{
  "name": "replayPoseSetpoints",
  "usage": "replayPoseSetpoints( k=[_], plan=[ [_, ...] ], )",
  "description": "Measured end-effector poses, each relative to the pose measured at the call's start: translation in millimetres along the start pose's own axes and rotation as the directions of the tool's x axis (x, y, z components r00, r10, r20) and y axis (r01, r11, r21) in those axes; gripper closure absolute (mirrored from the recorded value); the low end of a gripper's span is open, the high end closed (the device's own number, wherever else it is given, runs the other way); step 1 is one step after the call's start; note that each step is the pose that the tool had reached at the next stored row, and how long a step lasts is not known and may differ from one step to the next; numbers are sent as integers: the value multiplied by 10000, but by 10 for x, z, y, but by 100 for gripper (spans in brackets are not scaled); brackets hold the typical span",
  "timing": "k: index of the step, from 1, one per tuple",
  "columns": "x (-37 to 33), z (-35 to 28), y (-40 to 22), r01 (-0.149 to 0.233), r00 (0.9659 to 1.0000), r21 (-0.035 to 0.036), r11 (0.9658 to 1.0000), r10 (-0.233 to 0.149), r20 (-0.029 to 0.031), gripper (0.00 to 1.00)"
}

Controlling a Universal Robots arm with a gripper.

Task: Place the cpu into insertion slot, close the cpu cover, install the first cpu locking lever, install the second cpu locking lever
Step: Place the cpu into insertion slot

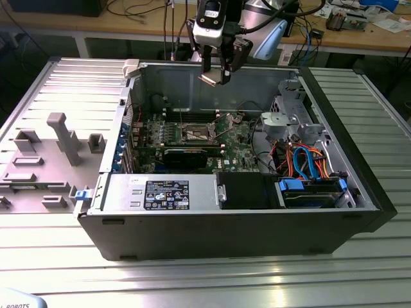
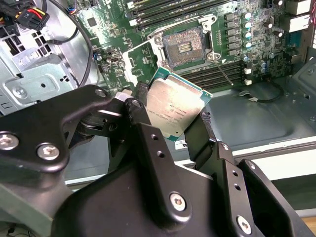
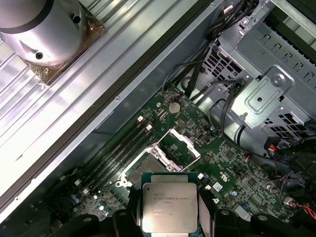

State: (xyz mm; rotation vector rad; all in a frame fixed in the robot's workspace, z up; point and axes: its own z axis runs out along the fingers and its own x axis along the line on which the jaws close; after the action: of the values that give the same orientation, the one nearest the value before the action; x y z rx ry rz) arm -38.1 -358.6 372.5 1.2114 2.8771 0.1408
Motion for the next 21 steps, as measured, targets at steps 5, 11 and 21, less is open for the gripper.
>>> replayPoseSetpoints(
  k=[5,11,21],
  plan=[
    [0,0,0,-95,10000,-2,10000,95,8,46],
    [0,0,0,-434,9990,-10,9991,434,38,46],
    [0,0,0,-503,9987,-12,9987,503,44,46]
  ],
)
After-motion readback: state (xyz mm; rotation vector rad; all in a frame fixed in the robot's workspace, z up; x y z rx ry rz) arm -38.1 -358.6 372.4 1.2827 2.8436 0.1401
